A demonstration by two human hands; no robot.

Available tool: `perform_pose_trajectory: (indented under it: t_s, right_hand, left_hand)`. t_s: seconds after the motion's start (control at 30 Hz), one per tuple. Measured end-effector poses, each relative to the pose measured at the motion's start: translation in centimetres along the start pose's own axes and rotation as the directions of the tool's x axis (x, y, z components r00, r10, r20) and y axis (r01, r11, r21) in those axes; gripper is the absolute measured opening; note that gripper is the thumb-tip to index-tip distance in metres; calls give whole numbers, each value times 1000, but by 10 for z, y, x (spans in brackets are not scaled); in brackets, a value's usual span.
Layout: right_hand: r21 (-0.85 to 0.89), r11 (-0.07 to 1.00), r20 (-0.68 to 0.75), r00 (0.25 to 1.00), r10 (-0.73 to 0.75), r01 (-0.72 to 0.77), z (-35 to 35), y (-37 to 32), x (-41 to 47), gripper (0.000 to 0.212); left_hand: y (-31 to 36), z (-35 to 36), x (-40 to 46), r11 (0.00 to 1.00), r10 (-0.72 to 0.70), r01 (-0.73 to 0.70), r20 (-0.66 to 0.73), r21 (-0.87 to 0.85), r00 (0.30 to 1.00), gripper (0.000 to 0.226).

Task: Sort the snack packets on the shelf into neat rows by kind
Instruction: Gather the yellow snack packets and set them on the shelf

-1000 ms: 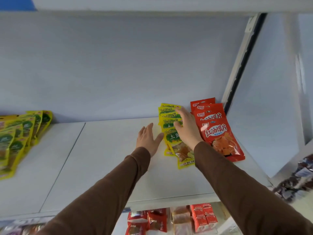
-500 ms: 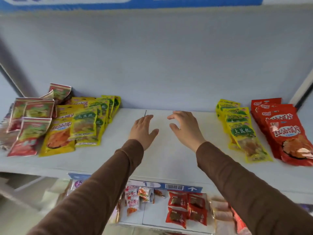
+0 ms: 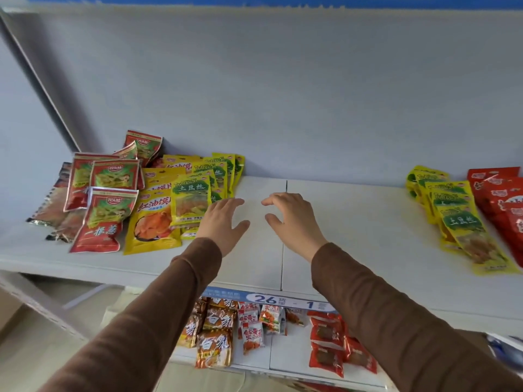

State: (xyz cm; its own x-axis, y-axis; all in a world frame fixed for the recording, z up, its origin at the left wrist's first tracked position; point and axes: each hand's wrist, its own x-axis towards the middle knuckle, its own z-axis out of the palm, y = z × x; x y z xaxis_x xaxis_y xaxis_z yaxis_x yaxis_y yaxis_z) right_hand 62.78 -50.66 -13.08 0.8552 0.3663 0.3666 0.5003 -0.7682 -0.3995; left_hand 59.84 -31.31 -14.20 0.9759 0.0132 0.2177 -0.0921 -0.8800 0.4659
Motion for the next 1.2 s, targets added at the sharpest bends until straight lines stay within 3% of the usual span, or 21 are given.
perform_pose_trajectory:
  t_s: [0.43,0.67,0.9,1.07,1.2]
  right_hand:
    - [84,996,80,997,-14,8,36,-21,40,31]
    - [168,971,173,975,141,-171,80,-56,78,41]
    - [74,871,228,858,460,-486,121,-88,115,65]
    - [196,717,273,739,615,-669,139,-104,126,73]
    - [321,621,193,691,696,-715,146,-104,131,69]
  left_hand:
    - [-55,-26,14,996,-85,86,-14,26,996,53]
    - [-116,-52,31,999,-30,30,-14,-13,999,48]
    - [-174,-54,44,994,38,-51,140,92,989,65]
    - [-190,-42,46,983,76,-110,213,150,974,73]
    - [-197,-33,47,974,118,-154,210,165,971,75]
